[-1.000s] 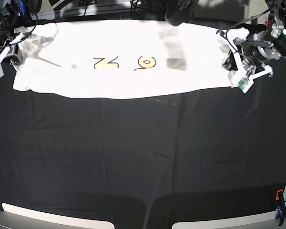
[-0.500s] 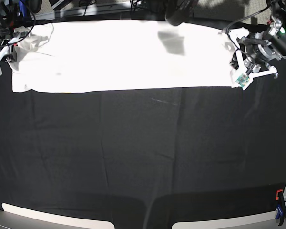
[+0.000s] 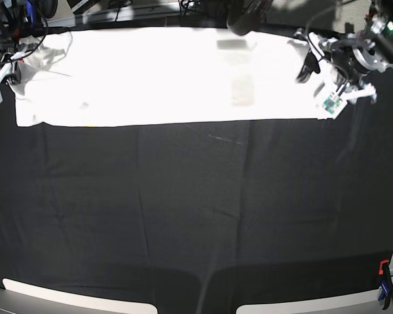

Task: Layout the t-shirt on the table in an organized manner, then fold the t-shirt properly
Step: 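Pull the folded edge taut and release with both grippers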

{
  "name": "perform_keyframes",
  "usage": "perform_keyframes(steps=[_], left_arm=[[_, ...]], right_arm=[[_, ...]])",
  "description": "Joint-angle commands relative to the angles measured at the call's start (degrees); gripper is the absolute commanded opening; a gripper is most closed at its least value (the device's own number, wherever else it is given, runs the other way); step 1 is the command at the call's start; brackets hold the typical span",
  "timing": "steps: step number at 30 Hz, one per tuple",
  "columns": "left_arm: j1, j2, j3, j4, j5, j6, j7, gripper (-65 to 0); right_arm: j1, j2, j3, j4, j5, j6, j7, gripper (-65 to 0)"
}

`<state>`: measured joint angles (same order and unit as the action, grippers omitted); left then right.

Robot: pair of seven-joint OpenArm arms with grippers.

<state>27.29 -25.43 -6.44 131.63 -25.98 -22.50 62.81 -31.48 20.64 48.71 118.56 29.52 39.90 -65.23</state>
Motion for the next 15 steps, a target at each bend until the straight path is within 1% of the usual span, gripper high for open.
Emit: perform_keyframes(steps=[1, 3, 8, 9, 15], left_arm=[[0.0, -0.6, -0.3, 2.6, 0.0, 1.1, -1.3, -39.8], [0.0, -0.6, -0.3, 3.4, -0.1, 2.5, -1.9, -39.8], [0.0, -0.6, -0.2, 3.4, -4.4, 2.8, -10.5, -39.8], [0.0, -0.5, -0.2, 2.2, -4.5, 2.8, -11.8, -39.8], [-0.2, 0.0, -0.2, -7.3, -4.5, 2.8, -11.7, -39.8]], right_arm=[[-0.2, 1.0, 0.5, 0.9, -0.2, 0.1, 0.7, -65.0], [-0.2, 1.0, 0.5, 0.9, -0.2, 0.1, 0.7, -65.0], [-0.5, 0.9, 0.5, 0.8, -0.5, 0.1, 0.7, -65.0], [-0.6, 0.9, 0.5, 0.8, -0.6, 0.1, 0.7, -65.0], [-0.8, 0.9, 0.5, 0.8, -0.7, 0.1, 0.7, -65.0]])
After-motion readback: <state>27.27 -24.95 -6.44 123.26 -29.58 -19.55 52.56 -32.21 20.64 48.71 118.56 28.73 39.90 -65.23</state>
